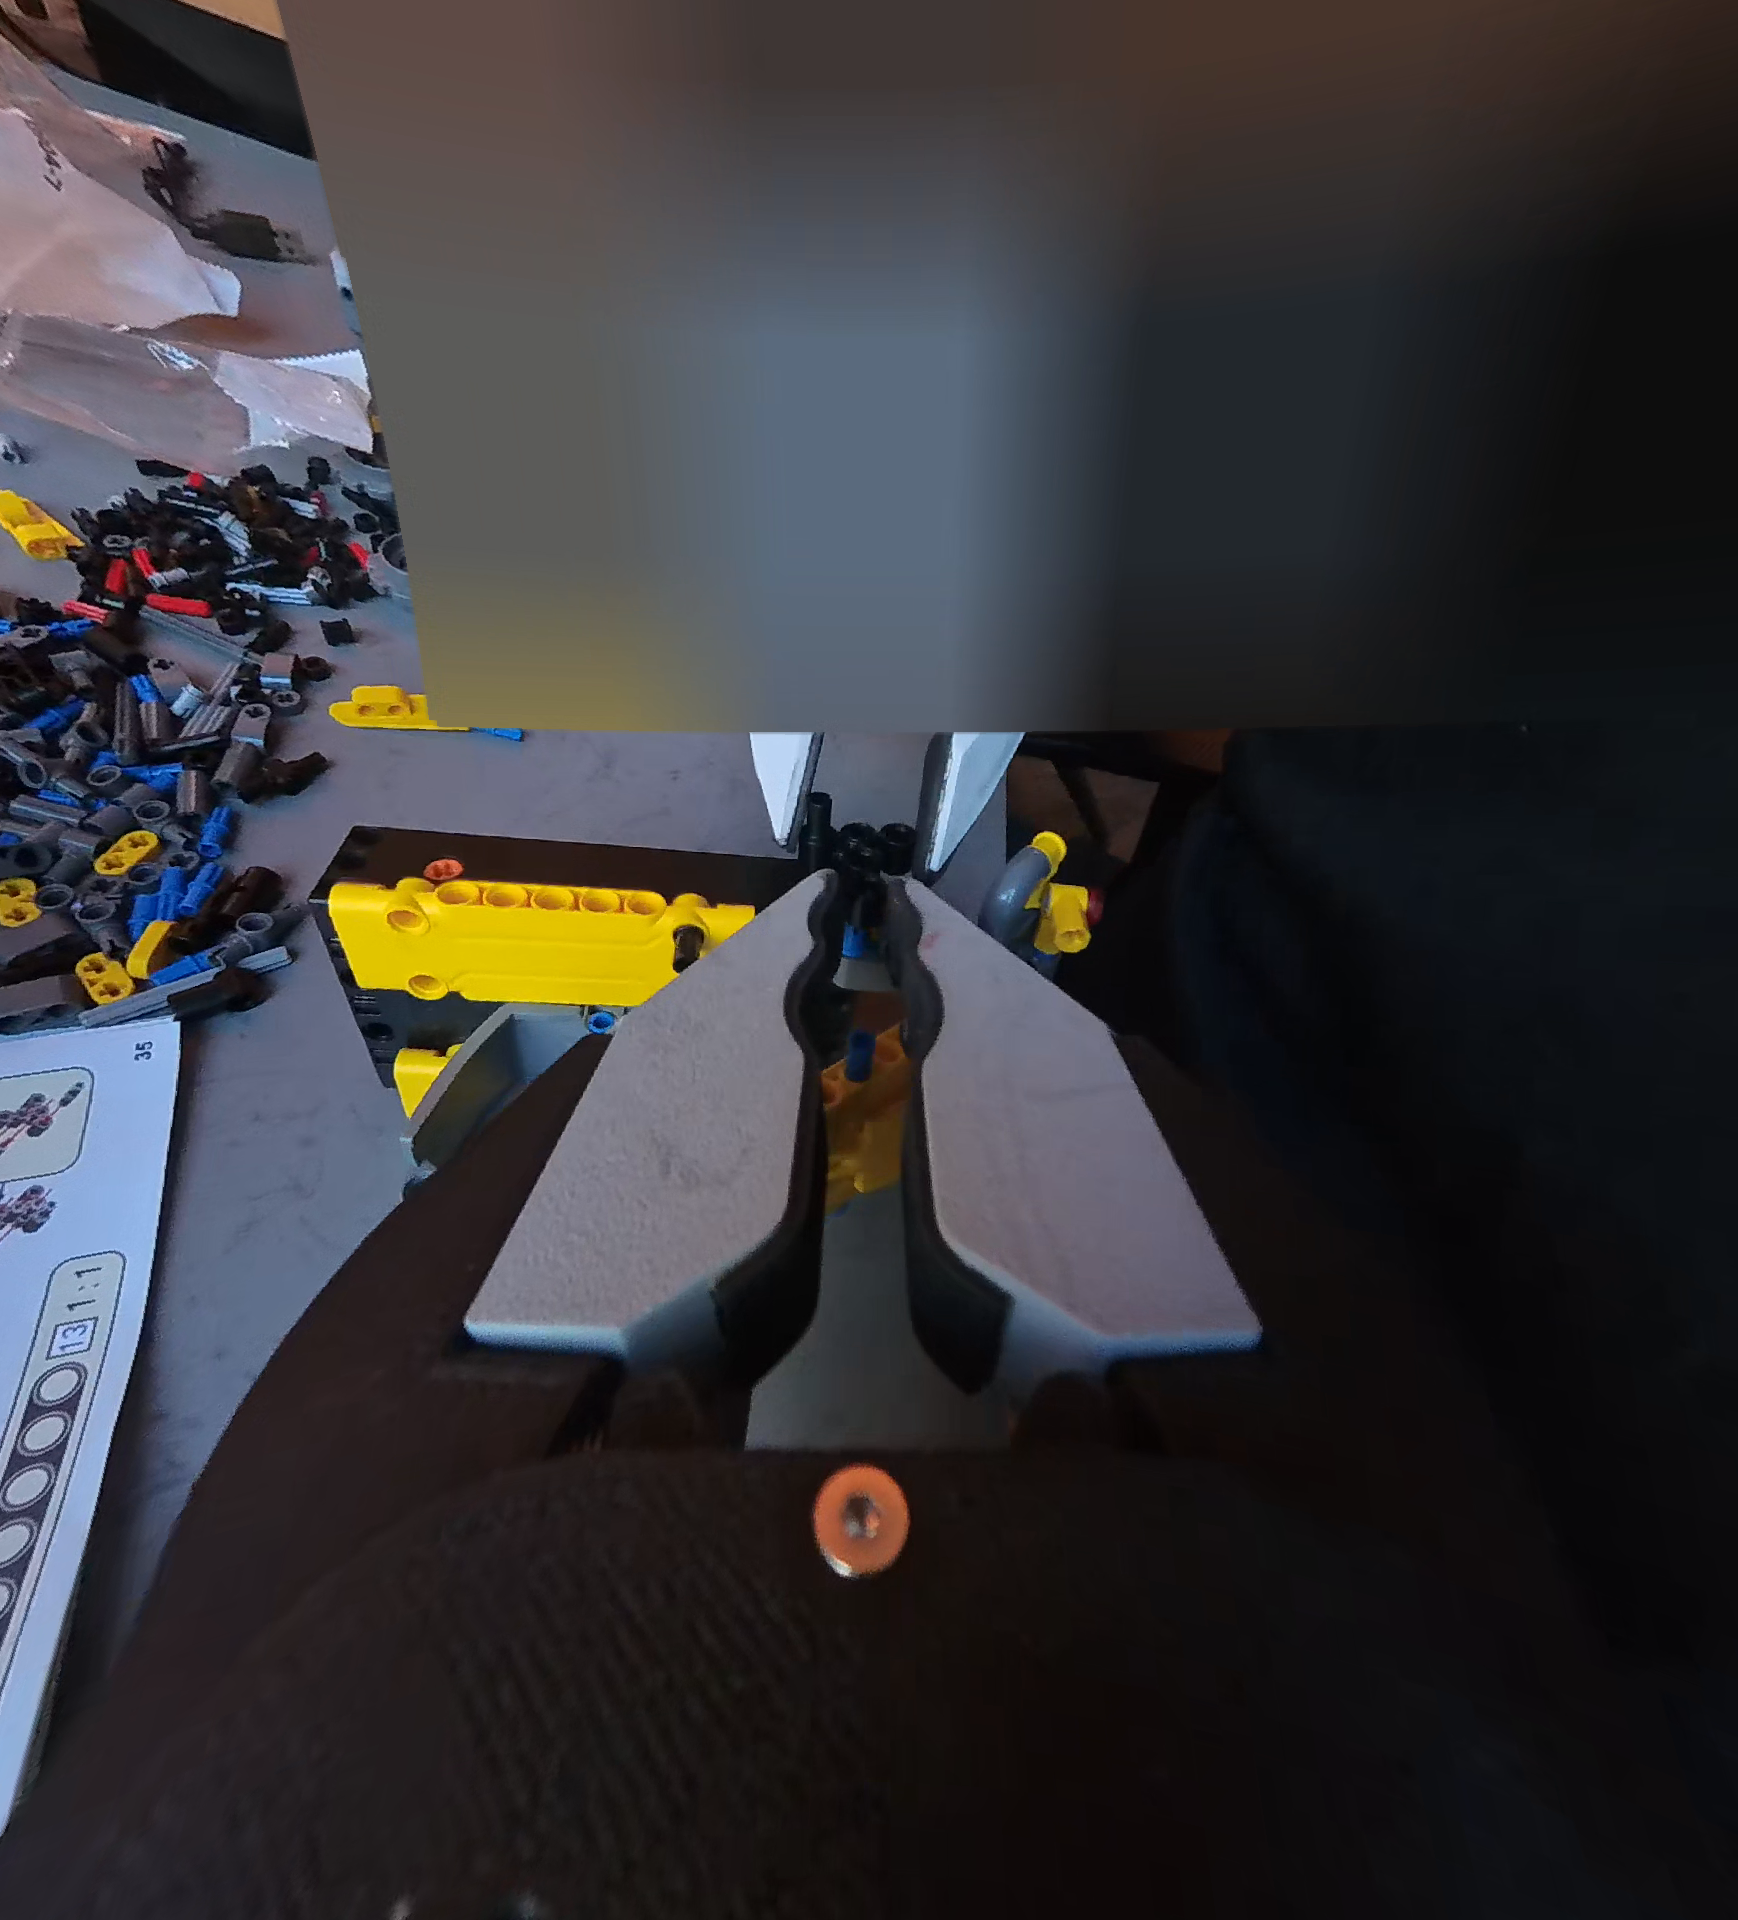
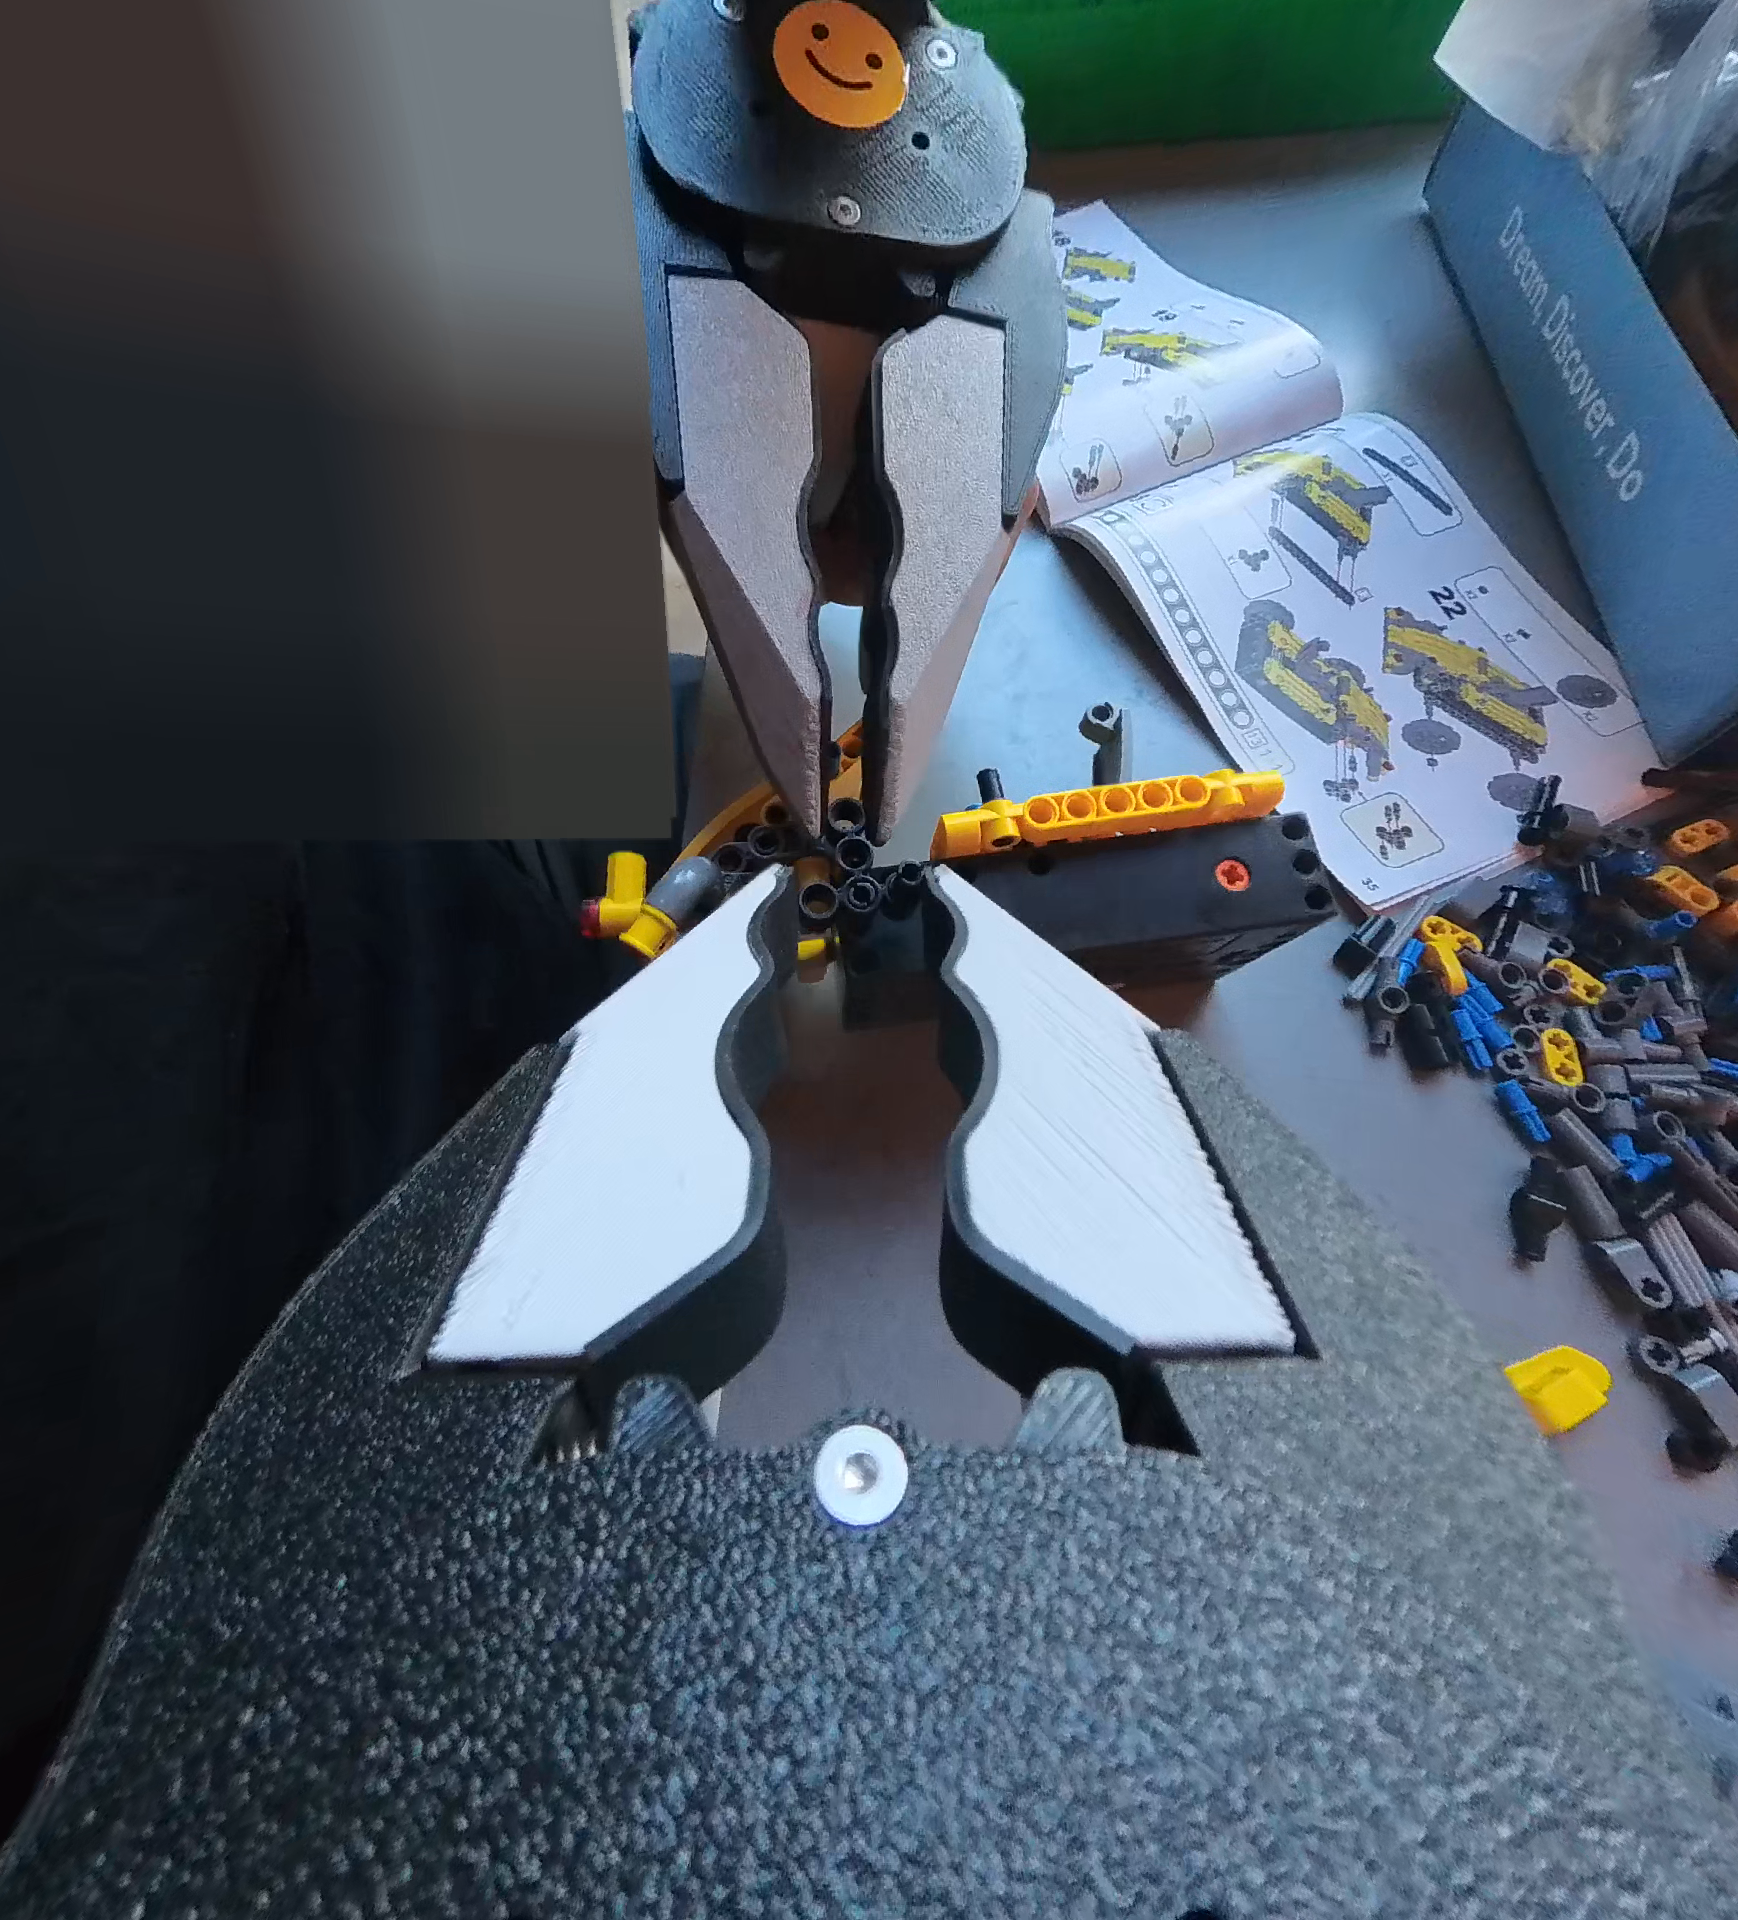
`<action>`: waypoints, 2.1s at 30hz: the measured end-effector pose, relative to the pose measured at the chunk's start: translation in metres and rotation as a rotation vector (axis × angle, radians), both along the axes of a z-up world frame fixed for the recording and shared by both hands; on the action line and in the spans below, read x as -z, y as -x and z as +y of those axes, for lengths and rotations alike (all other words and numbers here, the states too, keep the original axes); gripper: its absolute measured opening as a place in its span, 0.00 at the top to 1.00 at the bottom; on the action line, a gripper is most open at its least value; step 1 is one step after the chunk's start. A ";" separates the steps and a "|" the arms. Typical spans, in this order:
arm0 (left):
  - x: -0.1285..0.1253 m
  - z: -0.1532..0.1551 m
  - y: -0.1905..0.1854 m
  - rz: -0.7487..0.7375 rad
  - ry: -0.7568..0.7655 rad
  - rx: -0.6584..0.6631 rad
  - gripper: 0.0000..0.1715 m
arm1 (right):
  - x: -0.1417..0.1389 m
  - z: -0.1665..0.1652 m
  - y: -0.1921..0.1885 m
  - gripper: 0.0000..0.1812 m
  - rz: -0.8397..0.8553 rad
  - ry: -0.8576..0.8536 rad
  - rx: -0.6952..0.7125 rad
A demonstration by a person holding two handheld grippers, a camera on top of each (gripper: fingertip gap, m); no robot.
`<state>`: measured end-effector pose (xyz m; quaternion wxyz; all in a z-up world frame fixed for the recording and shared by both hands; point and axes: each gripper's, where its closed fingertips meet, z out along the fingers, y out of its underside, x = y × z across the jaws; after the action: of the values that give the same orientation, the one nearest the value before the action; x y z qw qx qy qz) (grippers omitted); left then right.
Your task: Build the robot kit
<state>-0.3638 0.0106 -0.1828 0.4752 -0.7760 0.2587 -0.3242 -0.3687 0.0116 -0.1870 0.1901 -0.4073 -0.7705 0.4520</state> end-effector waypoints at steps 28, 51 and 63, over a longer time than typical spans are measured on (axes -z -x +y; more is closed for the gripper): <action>0.000 0.001 -0.001 0.011 -0.002 0.009 0.98 | 0.001 0.001 -0.002 0.87 0.005 0.016 0.019; 0.001 -0.002 -0.001 0.011 -0.016 0.027 0.98 | 0.003 -0.002 -0.001 0.87 0.098 -0.040 0.006; 0.004 -0.005 0.002 -0.079 0.015 0.051 0.97 | 0.004 -0.005 0.000 0.87 -0.047 0.000 -0.006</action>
<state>-0.3654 0.0051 -0.1864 0.4710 -0.7591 0.2570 -0.3685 -0.3688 0.0068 -0.1914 0.1707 -0.4153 -0.7760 0.4430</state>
